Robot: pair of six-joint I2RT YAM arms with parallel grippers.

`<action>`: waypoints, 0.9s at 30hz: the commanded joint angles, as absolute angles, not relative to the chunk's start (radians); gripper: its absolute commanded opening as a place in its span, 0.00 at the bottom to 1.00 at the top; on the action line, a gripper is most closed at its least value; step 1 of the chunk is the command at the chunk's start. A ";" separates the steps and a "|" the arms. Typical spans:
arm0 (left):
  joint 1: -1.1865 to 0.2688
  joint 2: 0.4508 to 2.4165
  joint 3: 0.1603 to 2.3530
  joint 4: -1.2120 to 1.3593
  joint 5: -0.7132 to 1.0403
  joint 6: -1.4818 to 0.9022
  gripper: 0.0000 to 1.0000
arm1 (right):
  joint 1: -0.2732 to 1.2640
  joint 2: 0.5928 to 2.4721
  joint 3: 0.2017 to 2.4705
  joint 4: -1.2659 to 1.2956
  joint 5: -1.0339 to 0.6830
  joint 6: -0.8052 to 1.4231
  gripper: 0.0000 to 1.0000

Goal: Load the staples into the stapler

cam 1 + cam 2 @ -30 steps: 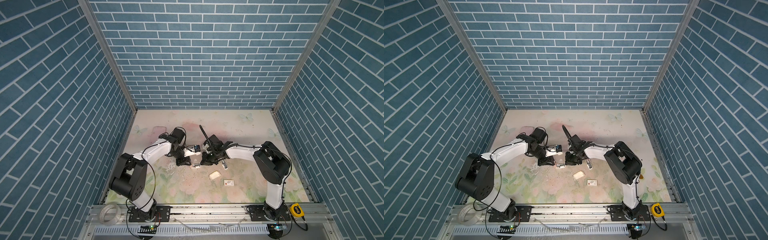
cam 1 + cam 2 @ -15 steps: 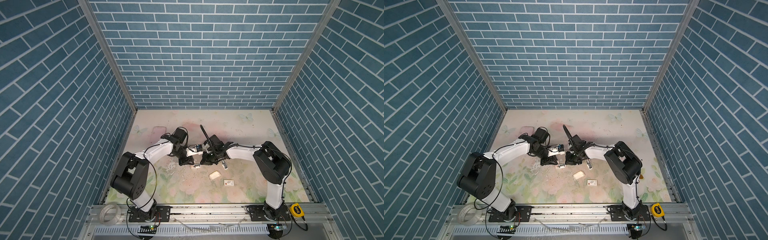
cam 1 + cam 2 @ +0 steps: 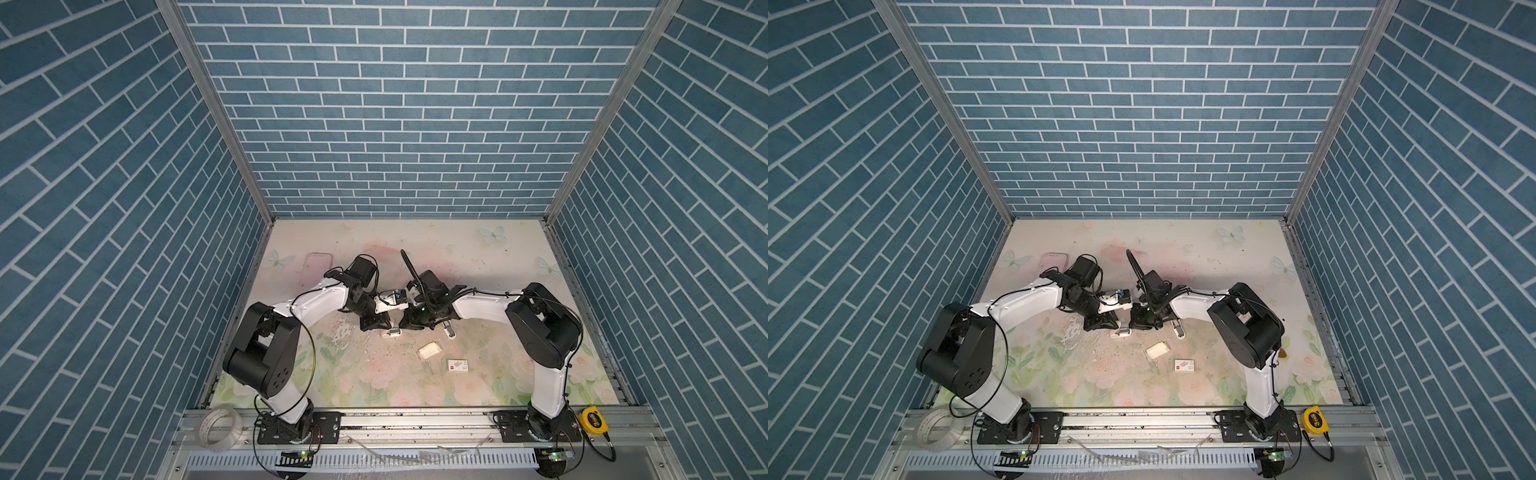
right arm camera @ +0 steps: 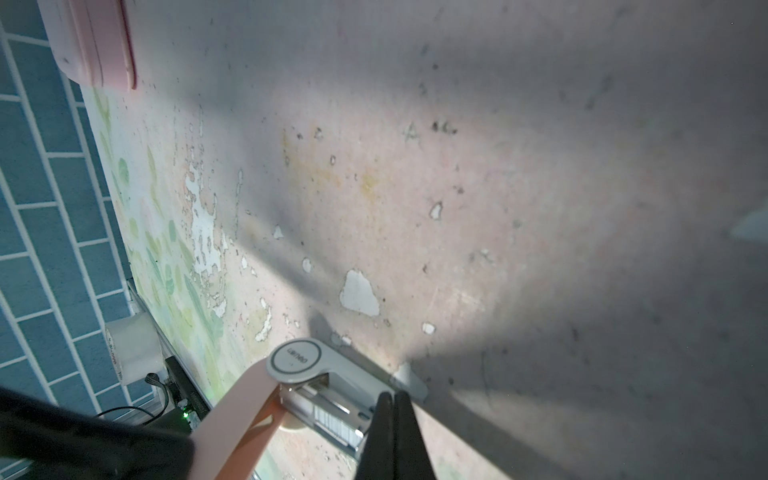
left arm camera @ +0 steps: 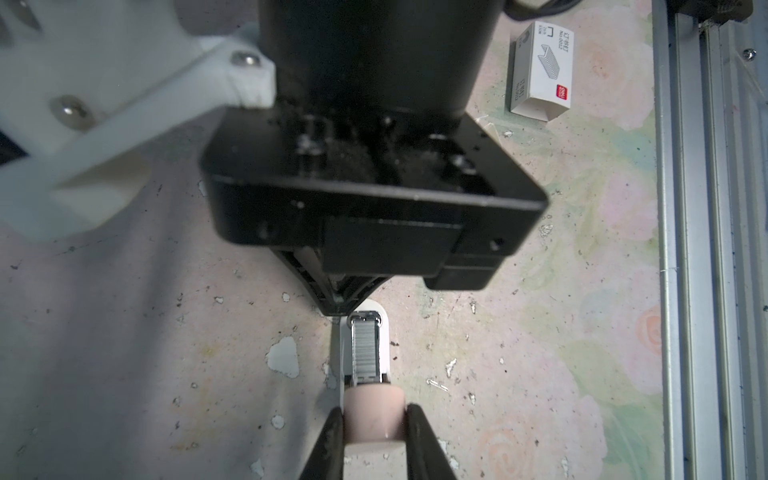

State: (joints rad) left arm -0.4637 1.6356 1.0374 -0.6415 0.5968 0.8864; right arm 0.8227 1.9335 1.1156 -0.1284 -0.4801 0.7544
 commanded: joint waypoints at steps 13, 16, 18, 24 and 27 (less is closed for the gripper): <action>-0.486 1.674 1.006 -0.693 0.561 0.861 0.19 | 0.831 1.893 1.064 -0.152 -0.479 0.762 0.02; -0.488 1.670 1.002 -0.692 0.557 0.857 0.19 | 0.831 1.886 1.058 -0.153 -0.483 0.763 0.03; -0.489 1.670 1.002 -0.692 0.556 0.855 0.18 | 0.831 1.879 1.051 -0.152 -0.479 0.764 0.03; -0.494 1.669 1.000 -0.689 0.557 0.847 0.18 | 0.831 1.871 1.033 -0.134 -0.493 0.772 0.04; -0.497 1.671 1.000 -0.687 0.556 0.845 0.18 | 0.831 1.878 1.029 -0.118 -0.495 0.777 0.04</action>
State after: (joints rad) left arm -0.4889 1.6451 1.0336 -0.6121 0.5903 0.8631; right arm 0.8246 1.8866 1.0477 -0.1104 -0.4934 0.7589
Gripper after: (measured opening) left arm 0.247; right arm 0.042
